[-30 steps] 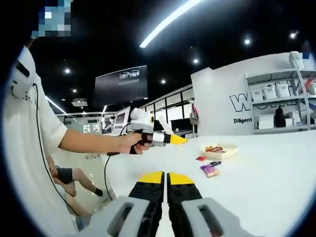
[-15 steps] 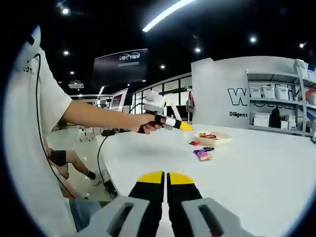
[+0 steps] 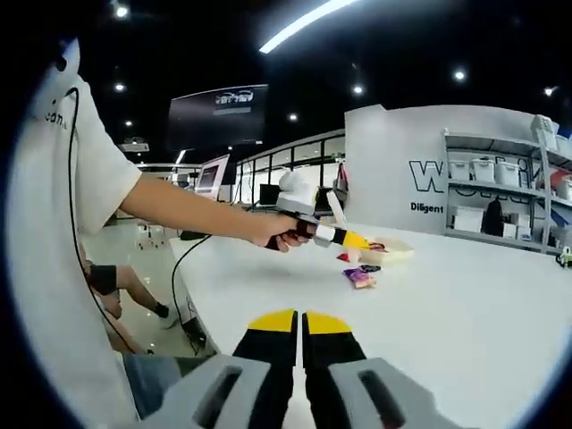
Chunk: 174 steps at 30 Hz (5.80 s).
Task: Place the target food into the container with the food tongs after gripping and lifting it, then release it inside without dropping or visibly crushing the food.
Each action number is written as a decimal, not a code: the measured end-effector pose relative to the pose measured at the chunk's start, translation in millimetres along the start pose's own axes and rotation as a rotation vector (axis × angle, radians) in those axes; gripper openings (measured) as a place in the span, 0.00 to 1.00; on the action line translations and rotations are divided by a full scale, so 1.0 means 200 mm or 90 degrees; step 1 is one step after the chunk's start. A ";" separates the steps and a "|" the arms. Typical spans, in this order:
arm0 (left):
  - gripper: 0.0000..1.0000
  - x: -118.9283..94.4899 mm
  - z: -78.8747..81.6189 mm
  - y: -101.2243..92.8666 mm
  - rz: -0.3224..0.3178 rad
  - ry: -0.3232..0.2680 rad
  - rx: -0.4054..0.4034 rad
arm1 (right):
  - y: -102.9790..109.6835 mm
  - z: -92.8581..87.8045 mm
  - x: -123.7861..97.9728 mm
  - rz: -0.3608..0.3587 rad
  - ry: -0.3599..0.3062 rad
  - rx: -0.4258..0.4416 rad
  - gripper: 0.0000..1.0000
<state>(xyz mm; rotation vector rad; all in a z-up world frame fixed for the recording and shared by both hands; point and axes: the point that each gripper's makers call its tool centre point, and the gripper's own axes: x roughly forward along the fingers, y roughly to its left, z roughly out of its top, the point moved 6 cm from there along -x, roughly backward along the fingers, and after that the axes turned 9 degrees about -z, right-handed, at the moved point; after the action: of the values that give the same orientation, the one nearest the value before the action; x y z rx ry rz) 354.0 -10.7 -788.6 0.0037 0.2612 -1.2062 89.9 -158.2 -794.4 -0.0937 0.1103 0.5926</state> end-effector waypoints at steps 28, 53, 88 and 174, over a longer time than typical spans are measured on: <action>0.25 0.15 -0.08 0.21 0.191 0.012 -0.051 | 0.00 0.00 0.03 -0.008 0.012 -0.014 0.00; 0.19 0.13 0.00 0.26 0.211 0.005 -0.038 | -0.07 -0.02 0.07 -0.022 0.037 -0.023 0.00; 0.20 0.09 0.00 0.24 0.188 0.008 -0.065 | -0.22 -0.06 0.15 -0.099 0.040 0.022 0.54; 0.25 0.15 0.12 0.77 0.284 -0.021 -0.029 | -0.43 0.00 0.12 -0.200 0.030 0.019 0.91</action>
<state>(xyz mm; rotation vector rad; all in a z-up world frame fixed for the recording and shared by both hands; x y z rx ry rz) 510.4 12.5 -791.7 0.0021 0.2442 -0.7558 158.9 -216.2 -792.8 -0.0941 0.1466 0.2750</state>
